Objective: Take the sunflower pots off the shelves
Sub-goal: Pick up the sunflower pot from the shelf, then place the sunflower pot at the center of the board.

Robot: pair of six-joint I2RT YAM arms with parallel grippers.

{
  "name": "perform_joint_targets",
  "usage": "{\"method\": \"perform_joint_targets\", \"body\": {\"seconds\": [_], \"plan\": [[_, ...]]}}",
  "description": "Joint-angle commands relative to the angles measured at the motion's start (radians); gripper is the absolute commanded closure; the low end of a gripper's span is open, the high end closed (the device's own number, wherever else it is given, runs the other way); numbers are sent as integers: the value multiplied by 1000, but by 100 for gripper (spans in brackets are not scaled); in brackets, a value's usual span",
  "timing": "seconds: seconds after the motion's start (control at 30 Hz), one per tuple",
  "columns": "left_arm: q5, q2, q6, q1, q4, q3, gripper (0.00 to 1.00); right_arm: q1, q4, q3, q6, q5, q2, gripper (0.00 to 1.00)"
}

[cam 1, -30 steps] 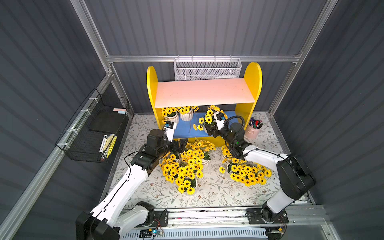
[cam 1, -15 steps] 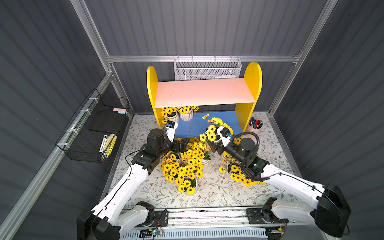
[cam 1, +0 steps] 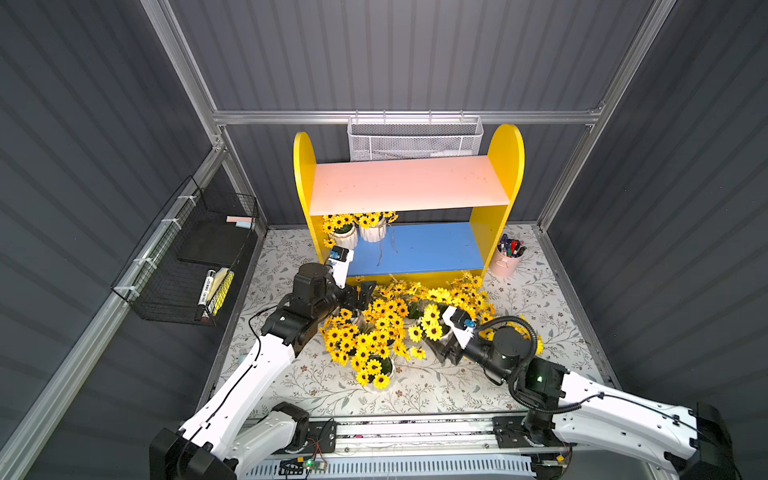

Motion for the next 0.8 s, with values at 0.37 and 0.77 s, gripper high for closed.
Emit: {"method": "perform_joint_targets", "body": {"seconds": [0.37, 0.77], "plan": [[-50, -10, 32, -4, -4, -16, 1, 78, 437, -133, 153, 158, 366, 100], [-40, -10, 27, -4, -2, -17, 1, 79, 734, -121, 167, 234, 698, 100]]}}
